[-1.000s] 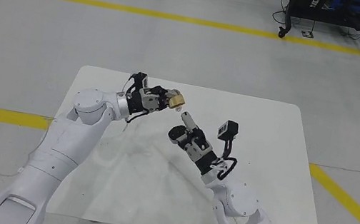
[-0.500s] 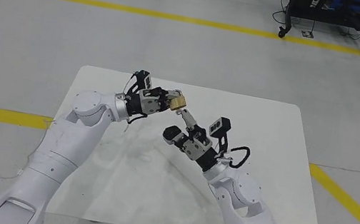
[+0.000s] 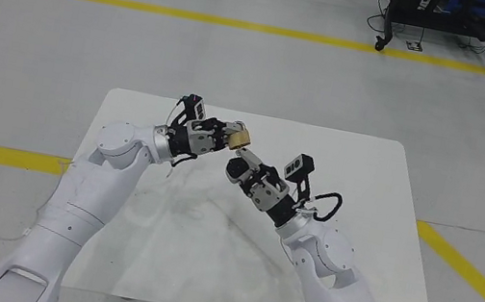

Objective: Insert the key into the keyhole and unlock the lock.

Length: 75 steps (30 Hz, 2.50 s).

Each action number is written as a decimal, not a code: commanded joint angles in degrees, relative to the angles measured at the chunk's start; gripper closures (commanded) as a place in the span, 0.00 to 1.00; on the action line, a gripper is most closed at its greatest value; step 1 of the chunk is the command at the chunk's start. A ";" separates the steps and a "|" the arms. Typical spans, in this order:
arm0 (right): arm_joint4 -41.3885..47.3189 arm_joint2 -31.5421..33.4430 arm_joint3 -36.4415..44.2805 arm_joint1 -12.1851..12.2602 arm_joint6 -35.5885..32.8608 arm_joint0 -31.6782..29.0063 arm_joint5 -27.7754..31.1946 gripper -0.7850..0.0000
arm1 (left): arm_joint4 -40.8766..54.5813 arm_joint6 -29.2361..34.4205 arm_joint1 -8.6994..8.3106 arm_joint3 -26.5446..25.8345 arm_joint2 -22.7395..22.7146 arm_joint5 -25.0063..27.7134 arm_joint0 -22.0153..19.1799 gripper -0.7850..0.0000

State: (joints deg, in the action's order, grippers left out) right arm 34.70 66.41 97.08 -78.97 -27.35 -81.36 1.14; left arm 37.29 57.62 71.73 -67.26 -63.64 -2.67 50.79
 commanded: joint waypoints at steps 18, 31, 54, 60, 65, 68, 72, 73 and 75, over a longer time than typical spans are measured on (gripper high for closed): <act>1.48 0.05 -2.15 0.03 1.30 1.34 -0.23 1.00 | -1.38 1.27 0.03 0.69 0.74 0.04 -0.70 1.00; 4.89 -0.57 -3.05 -0.29 3.42 1.38 -0.09 1.00 | -3.15 -0.80 0.21 -0.56 1.43 3.42 -0.16 1.00; 28.93 3.67 -7.18 -0.19 -6.98 1.41 -10.47 1.00 | -17.55 -10.57 -0.05 -7.19 1.17 19.28 3.29 1.00; 16.77 4.32 -4.00 0.52 -4.65 0.78 -5.63 0.00 | -18.20 -13.82 -0.16 -8.46 0.10 20.03 4.65 1.00; 7.77 5.87 2.15 1.27 -1.92 -2.86 -2.22 0.00 | -18.23 -14.86 -0.22 -8.78 -0.43 18.57 4.97 1.00; 0.25 8.30 5.41 1.95 1.41 -4.89 -1.69 0.00 | -18.83 -15.62 -0.27 -8.74 -0.76 17.89 5.02 1.00; -1.43 13.58 9.77 2.65 3.72 -9.25 0.19 0.00 | -27.13 -15.92 -0.60 -9.25 0.61 13.72 4.92 1.00; -1.44 16.15 11.15 2.90 4.36 -11.00 1.19 0.00 | -30.84 -15.89 -0.67 -9.96 1.72 12.30 5.02 1.00; -3.13 20.30 13.07 3.29 6.11 -13.43 2.55 0.00 | -36.71 -14.86 -0.70 -11.12 3.97 9.53 4.75 1.00</act>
State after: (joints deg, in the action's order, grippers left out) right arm 33.02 84.00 109.08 -75.89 -22.37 -93.39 2.97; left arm 5.03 42.22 71.04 -77.61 -61.11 8.51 55.75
